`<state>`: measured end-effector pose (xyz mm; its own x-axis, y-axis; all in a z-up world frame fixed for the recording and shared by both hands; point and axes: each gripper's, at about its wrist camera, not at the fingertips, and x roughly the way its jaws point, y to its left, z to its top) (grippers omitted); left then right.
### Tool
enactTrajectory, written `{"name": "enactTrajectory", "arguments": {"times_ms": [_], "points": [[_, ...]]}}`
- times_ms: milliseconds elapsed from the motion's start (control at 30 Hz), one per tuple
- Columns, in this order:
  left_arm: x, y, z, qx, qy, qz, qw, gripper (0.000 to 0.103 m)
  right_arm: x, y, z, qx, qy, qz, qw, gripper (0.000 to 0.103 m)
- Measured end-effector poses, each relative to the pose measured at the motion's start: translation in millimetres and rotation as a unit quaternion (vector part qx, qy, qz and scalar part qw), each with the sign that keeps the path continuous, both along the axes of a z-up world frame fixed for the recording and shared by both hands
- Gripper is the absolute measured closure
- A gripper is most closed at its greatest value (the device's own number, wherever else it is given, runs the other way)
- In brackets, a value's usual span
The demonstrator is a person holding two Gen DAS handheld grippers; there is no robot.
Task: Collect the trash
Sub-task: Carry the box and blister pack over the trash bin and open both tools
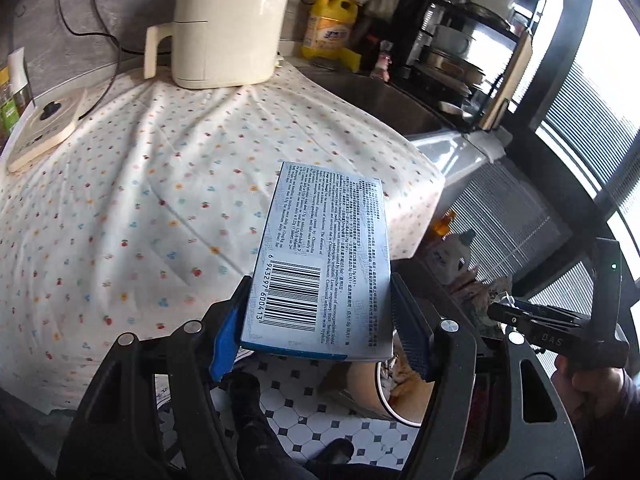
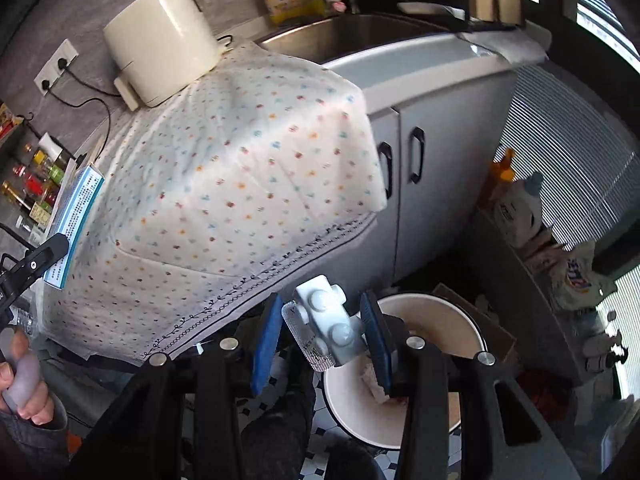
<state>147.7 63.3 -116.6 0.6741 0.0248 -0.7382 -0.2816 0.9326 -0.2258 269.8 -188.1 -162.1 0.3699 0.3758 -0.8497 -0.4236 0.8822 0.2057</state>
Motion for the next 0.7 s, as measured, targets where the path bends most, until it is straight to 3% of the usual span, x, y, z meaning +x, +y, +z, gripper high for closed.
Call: {"name": "enactTrajectory", "arguments": {"times_ms": [300, 400, 433, 700], "points": [[26, -33, -10, 0.006, 0.021, -0.061, 0.9979, 0.036, -2, -40, -26, 0.015, 0.036, -0.052, 0.998, 0.06], [32, -38, -7, 0.011, 0.022, -0.073, 0.997, 0.036, 1, -46, -27, 0.051, 0.049, -0.061, 0.996, 0.037], [34, -40, -7, 0.012, 0.022, -0.077, 0.9967, 0.036, 2, -48, -24, 0.052, 0.042, -0.067, 0.995, 0.034], [49, -64, -2, 0.015, 0.022, -0.121, 0.9923, 0.036, 7, -79, -12, 0.056, 0.025, -0.109, 0.992, 0.029]]}}
